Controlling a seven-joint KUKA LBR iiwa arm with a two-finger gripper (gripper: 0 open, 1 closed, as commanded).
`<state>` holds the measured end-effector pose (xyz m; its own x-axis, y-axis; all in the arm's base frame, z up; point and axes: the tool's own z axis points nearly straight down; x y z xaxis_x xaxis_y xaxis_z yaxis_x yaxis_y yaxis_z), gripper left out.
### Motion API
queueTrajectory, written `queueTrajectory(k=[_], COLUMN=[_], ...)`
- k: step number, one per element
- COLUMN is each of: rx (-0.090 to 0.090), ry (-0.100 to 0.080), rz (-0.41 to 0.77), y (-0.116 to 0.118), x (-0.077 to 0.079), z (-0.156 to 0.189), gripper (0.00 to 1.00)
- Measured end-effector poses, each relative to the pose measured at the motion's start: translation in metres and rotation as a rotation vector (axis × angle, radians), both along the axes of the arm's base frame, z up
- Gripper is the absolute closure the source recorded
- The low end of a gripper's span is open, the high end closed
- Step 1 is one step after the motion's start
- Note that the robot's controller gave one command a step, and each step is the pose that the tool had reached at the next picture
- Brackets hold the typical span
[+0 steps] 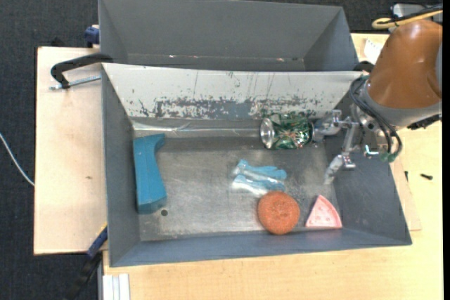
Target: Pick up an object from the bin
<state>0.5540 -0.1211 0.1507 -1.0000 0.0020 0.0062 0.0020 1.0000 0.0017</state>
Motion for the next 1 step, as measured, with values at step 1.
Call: queueTrajectory(k=[1], rx=[-0.001], ry=[-0.007], rz=[0.001], y=[0.0003], x=[0.0019], z=[0.0037], gripper=[0.0])
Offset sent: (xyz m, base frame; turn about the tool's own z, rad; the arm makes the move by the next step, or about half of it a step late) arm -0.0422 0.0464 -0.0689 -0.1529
